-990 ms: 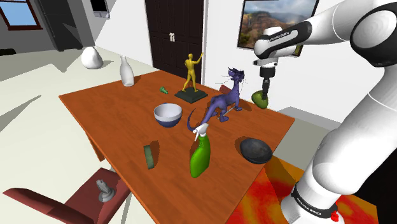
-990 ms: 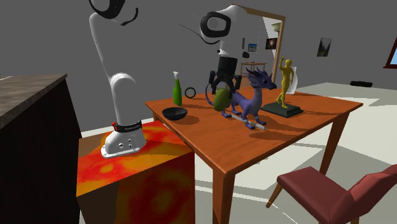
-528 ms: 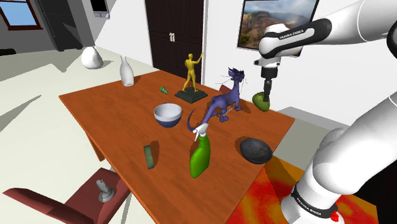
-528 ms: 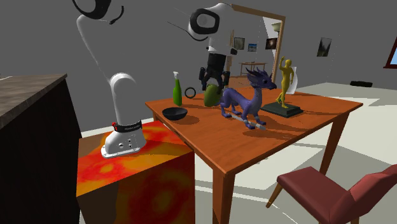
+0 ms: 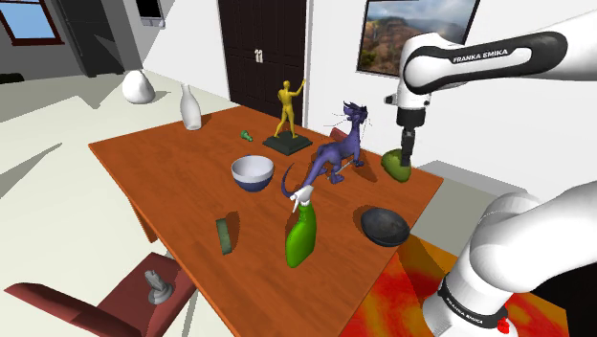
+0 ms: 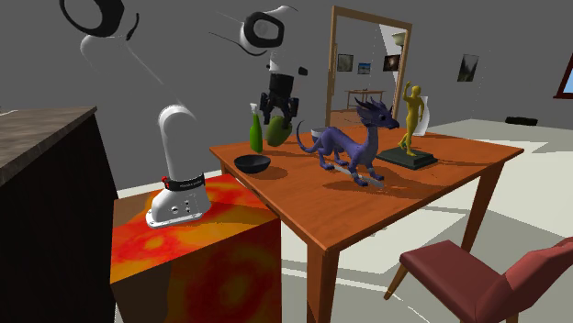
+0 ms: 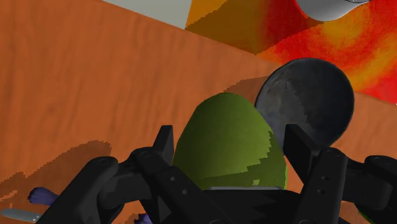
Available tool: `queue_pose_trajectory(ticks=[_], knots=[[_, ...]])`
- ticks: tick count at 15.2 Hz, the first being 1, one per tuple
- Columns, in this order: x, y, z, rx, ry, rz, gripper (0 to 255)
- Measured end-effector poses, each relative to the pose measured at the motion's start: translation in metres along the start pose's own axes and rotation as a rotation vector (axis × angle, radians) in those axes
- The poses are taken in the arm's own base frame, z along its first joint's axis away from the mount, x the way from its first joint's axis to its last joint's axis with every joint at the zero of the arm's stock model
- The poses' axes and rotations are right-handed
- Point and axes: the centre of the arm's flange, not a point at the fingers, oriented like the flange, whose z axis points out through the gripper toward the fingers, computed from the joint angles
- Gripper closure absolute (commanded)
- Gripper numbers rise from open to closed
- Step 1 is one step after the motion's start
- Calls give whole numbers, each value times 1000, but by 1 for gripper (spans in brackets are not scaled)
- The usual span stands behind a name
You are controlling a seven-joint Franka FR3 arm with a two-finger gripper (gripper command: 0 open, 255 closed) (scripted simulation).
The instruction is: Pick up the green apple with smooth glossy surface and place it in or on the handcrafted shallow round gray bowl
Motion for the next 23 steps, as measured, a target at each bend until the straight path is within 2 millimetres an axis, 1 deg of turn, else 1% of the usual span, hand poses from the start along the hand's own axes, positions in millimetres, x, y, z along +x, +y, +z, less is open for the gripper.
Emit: queue_pose_trajectory(ticks=[1, 2, 6, 8, 9, 10, 11, 14, 22, 23], knots=[[-1, -11, 4, 0, 0, 0, 255], [0, -24, 3, 0, 0, 0, 255], [-7, -75, 2, 0, 0, 0, 255], [-9, -102, 0, 0, 0, -1, 255], [-10, -123, 3, -2, -1, -2, 255], [-12, -130, 7, -1, -1, -1, 255], [-13, -134, 12, 0, -1, 0, 255], [-10, -137, 26, 0, -1, 1, 255], [-5, -131, 66, 0, -1, 1, 255], [-4, -133, 72, 0, -1, 1, 255]])
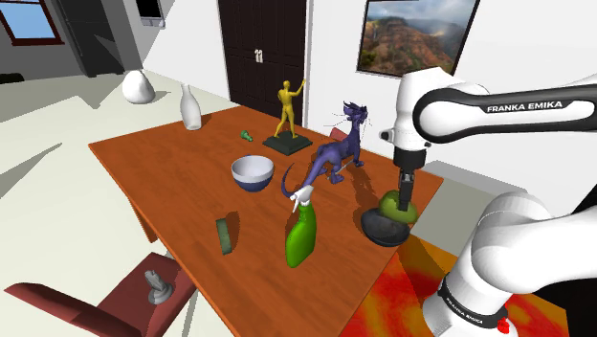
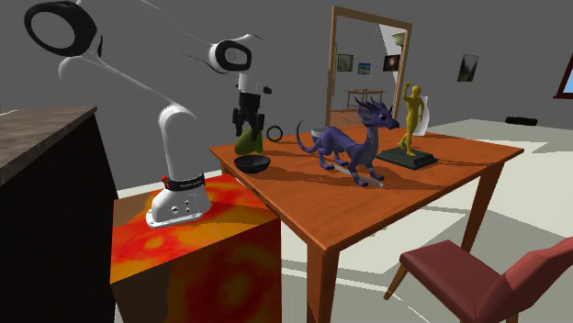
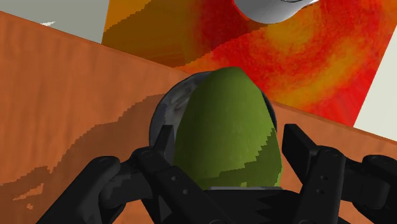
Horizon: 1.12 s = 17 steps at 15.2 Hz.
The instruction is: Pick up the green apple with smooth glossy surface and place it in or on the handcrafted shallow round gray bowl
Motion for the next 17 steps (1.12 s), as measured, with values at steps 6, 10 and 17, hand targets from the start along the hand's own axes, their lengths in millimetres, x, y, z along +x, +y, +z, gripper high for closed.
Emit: queue_pose_trajectory(ticks=[6, 10, 17], knots=[[3, 2, 22, 0, 0, 0, 255], [3, 2, 23, 0, 0, 0, 255], [3, 2, 23, 0, 1, 0, 0]])
